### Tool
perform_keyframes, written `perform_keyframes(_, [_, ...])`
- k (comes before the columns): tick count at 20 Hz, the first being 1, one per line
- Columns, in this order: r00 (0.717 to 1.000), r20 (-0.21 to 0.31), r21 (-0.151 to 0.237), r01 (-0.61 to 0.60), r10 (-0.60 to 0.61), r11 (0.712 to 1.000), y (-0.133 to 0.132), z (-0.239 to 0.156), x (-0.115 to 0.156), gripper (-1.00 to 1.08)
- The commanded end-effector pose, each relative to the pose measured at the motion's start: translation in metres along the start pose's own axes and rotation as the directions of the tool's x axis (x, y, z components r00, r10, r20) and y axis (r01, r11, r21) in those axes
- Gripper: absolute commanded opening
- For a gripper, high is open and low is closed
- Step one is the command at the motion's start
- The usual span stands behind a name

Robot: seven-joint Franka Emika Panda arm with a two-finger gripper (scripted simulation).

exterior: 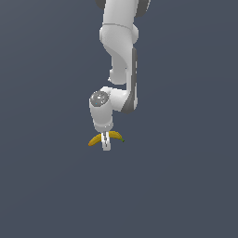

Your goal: Pick up the object and move it to a goal position.

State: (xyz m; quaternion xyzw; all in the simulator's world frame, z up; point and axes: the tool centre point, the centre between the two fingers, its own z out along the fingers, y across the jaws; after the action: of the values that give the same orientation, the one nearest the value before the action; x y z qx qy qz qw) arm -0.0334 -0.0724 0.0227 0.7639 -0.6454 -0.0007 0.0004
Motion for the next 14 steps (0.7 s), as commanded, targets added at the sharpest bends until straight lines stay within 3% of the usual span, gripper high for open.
perform_keyframes(1, [1.0, 0.0, 0.001, 0.0, 0.0, 1.0, -0.0008, 0.0038, 0.0002, 1.0])
perform_keyframes(2, [1.0, 0.0, 0.001, 0.0, 0.0, 1.0, -0.0008, 0.004, 0.0002, 1.0])
perform_keyframes(3, [1.0, 0.0, 0.001, 0.0, 0.0, 1.0, -0.0008, 0.004, 0.0002, -1.0])
perform_keyframes(14, [1.0, 0.0, 0.0, -0.001, 0.001, 1.0, -0.0003, 0.0034, 0.0002, -1.0])
